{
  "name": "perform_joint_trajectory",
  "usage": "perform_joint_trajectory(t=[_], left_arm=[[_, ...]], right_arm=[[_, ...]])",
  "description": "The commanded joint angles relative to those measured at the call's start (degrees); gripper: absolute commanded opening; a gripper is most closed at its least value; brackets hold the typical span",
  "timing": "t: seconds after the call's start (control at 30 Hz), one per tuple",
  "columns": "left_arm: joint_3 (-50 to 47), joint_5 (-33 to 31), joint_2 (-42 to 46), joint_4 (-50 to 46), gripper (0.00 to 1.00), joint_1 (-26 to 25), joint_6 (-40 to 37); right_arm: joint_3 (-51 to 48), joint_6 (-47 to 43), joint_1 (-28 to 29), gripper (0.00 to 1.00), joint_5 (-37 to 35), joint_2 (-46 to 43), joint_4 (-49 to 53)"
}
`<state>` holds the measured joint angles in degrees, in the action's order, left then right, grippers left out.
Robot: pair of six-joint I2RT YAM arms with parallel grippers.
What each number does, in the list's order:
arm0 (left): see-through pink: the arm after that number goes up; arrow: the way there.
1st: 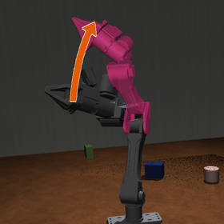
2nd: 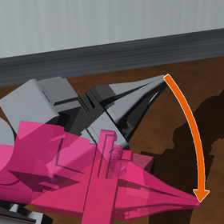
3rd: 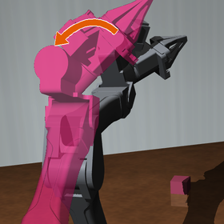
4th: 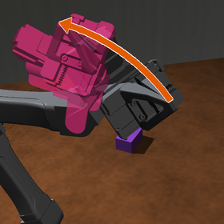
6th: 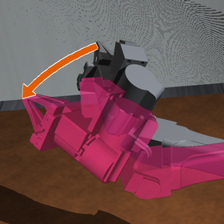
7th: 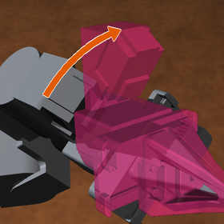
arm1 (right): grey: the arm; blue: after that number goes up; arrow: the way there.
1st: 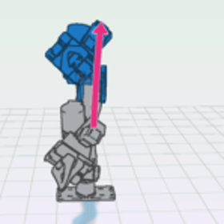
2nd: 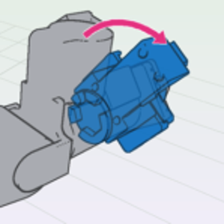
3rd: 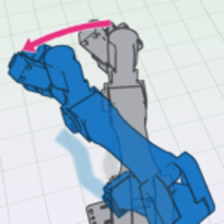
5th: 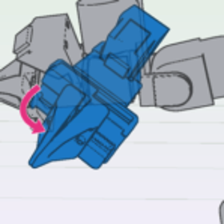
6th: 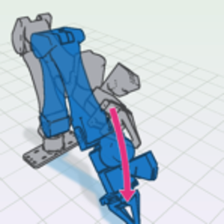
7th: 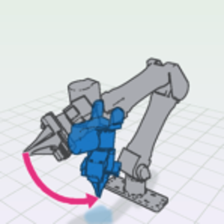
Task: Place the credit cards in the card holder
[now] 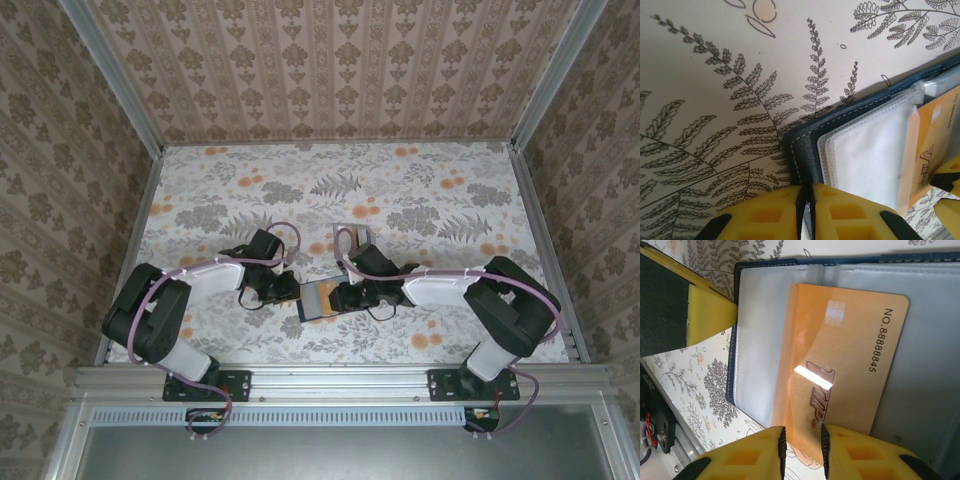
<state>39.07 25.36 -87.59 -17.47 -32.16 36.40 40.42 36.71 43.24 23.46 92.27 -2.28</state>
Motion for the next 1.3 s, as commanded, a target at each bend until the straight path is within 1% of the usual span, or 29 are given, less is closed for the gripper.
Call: perform_joint_trajectory(t=[0.0,0.1,0.23,0.4,0.57,0.63,0.7,0.83,0.93,1.07,1.27], left_arm=[[-2.0,-3.4,-0.5,0.6,0.16,-0.1,-0.1],[-1.7,-3.4,-0.5,0.4,0.16,-0.2,-0.5],[-2.0,-3.1,-0.3,1.0,0.16,-0.4,-0.3],[-1.8,-2.9,-0.2,0.3,0.16,-0.5,-0.7],[-2.0,-3.0,-0.2,0.9,0.16,-0.5,-0.9],[-2.0,-3.0,-0.5,1.3,0.16,-0.5,-0.6],[-2.4,-2.6,-0.8,2.7,0.16,-0.7,0.1],[-2.4,-2.6,-1.1,1.9,0.16,-0.8,-0.2],[-3.1,-2.7,-0.5,2.4,0.16,-0.8,-0.1],[-2.7,-3.4,-0.5,1.2,0.16,-0.8,-0.7],[-2.6,-3.2,-0.8,1.2,0.16,-0.8,-0.9]], right_arm=[[1.3,-2.1,0.1,0.33,-2.9,-4.3,4.8],[2.9,-3.5,0.1,0.37,-6.6,-6.0,10.5],[3.2,-4.0,0.0,0.44,-7.7,-5.3,11.4],[4.3,-3.0,0.2,0.43,-8.0,-0.8,11.0],[5.2,-2.2,0.4,0.43,-8.3,1.7,10.2],[5.8,-2.2,0.6,0.41,-7.7,2.1,9.9],[6.5,-2.4,0.8,0.36,-7.3,2.7,9.6],[7.6,-2.4,0.8,0.29,-7.0,3.8,9.5],[7.8,-2.1,0.8,0.2,-6.0,4.3,8.5],[8.0,-1.7,0.7,0.11,-6.7,4.3,8.5],[7.7,-0.8,0.8,0.03,-8.3,4.0,8.0]])
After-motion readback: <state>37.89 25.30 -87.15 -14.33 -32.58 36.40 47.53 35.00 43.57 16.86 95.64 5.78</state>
